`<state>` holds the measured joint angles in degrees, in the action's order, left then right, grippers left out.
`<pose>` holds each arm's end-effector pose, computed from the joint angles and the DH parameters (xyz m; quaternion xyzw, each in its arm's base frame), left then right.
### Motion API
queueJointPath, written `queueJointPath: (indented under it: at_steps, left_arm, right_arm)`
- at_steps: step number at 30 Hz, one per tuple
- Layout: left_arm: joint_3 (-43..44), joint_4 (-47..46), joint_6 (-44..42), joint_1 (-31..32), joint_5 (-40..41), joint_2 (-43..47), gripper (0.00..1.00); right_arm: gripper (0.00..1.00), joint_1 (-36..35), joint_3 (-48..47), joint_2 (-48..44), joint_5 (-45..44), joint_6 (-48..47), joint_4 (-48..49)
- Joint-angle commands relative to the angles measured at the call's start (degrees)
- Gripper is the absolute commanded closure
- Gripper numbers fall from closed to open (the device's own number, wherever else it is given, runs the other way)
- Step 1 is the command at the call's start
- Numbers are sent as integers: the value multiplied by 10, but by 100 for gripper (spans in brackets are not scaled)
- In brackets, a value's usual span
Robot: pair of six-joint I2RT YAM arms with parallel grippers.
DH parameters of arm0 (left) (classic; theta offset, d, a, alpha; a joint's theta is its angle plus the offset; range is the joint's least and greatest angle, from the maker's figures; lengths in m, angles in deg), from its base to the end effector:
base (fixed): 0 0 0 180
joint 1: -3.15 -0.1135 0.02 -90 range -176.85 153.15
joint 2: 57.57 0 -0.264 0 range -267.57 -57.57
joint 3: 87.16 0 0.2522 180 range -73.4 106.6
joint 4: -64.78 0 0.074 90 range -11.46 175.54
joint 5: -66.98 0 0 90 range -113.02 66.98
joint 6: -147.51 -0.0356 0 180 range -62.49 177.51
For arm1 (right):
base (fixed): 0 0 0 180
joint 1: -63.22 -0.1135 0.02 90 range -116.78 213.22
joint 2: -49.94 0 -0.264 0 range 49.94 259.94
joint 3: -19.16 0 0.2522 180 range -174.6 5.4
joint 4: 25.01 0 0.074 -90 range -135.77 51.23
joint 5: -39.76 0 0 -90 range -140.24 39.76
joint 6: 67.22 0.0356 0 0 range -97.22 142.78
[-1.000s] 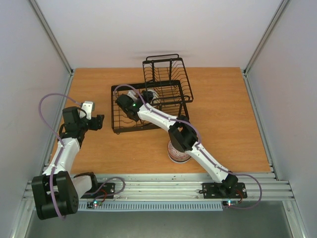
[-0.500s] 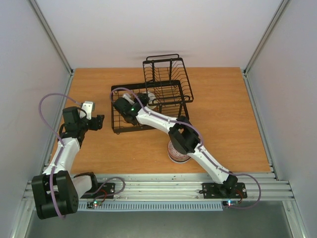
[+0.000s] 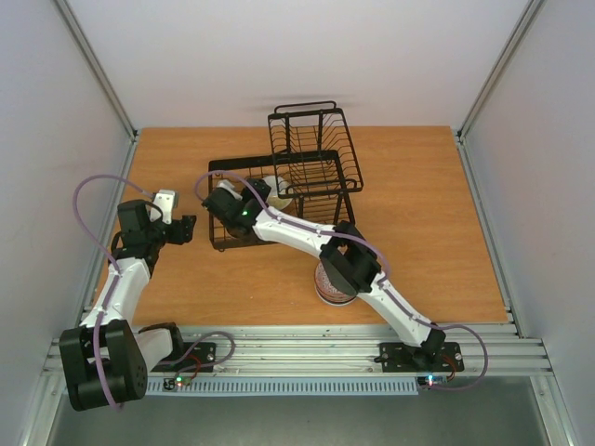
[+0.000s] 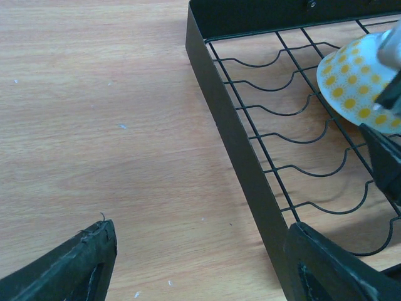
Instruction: Load the bowls into the dish rack
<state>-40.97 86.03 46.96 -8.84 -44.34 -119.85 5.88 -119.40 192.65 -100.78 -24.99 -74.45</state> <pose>0.2225 0.0340 0.2123 0.0710 0.8817 -0.0774 0.4599 0.3140 0.4389 0.1774 -0.6009 0.6282 -0.3805 0.3154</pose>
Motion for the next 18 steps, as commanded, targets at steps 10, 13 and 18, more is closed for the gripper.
queueJointPath:
  at_steps: [10,13,18]
  left_arm:
    - [2,-14,-1,-4,-10,2,25]
    - [1,-15,0,-4,-13,3,25]
    - [-1,-17,2,-4,-26,-2,25]
  right_arm:
    - [4,-102,54,-155,32,48,-23]
    - [8,-124,106,-207,51,114,-52]
    - [19,-176,290,-382,56,230,-39]
